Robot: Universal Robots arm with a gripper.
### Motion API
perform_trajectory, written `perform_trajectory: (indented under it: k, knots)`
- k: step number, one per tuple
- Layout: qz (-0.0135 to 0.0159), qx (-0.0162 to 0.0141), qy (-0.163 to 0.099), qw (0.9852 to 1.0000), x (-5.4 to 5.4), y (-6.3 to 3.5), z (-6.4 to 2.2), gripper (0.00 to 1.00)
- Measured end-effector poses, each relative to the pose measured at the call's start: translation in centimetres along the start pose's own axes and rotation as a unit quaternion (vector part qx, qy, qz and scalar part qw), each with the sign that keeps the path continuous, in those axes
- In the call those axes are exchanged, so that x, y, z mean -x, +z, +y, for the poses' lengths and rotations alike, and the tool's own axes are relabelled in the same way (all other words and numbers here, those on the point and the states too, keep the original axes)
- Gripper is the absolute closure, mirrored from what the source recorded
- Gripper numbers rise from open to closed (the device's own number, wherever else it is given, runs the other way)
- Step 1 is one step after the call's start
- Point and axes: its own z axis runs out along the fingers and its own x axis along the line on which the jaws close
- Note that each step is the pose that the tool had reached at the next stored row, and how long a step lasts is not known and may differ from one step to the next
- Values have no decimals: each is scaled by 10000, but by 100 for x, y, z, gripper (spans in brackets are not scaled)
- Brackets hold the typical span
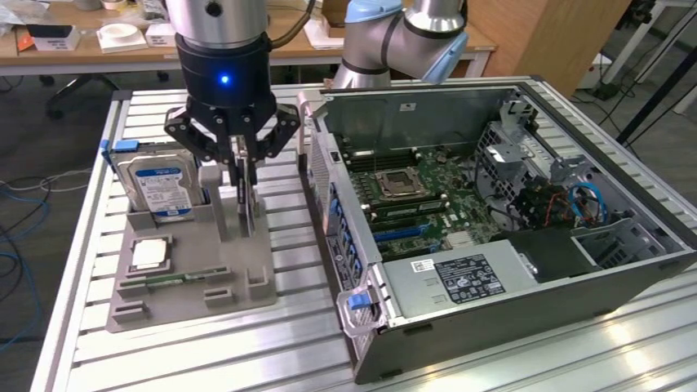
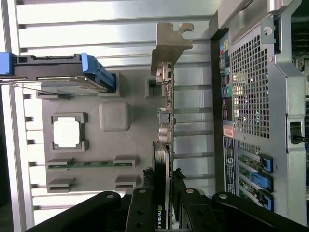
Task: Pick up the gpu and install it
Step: 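Pick up the gpu and move the gpu toward the slot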
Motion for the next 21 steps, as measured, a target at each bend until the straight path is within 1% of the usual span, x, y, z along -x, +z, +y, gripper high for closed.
perform_trajectory:
  k: [6, 21]
  knots:
    - [0, 0, 0, 10000, 0, -10, 0, 74]
    - [0, 0, 0, 10000, 1, -88, 3, 74]
